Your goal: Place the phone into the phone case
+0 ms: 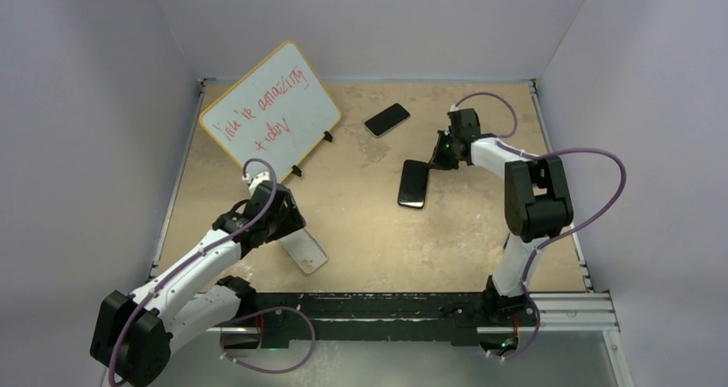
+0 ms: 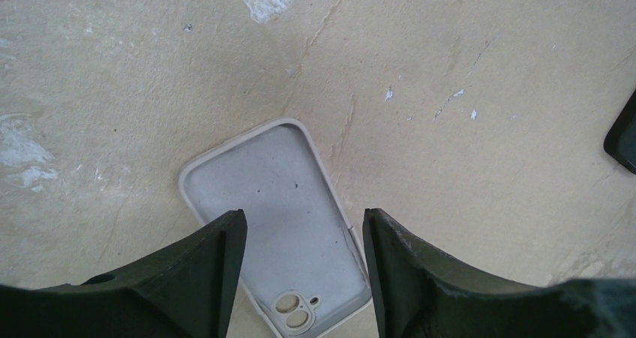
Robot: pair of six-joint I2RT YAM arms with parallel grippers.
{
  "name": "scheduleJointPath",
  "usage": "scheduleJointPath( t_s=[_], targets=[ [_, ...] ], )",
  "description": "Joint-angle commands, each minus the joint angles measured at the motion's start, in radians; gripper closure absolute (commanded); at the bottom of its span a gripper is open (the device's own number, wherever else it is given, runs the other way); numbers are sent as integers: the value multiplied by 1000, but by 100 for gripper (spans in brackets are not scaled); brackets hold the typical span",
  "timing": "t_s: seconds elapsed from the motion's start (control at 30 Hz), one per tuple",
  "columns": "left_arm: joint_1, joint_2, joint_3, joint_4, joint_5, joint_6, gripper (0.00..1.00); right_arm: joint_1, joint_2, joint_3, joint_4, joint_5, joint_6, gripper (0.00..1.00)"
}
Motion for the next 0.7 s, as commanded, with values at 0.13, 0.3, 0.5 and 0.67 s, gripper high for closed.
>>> scheduleJointPath(
  t_s=[0.13,0.3,0.5,0.67],
  targets=[
    [3,7,-13,-36,-26,-75,40,34,-127,44,-106,-51,-19,90],
    [3,23,-24,-66,-54,-122,43,75,-195,3,-100,-68,-13,70],
    [3,63,-29,-92,-72,-134,42,125,-255,-42,-77,-81,-5,53],
    [2,87,-52,-64,-57,-125,43,136,-271,-58,-55,-84,11,47]
  ],
)
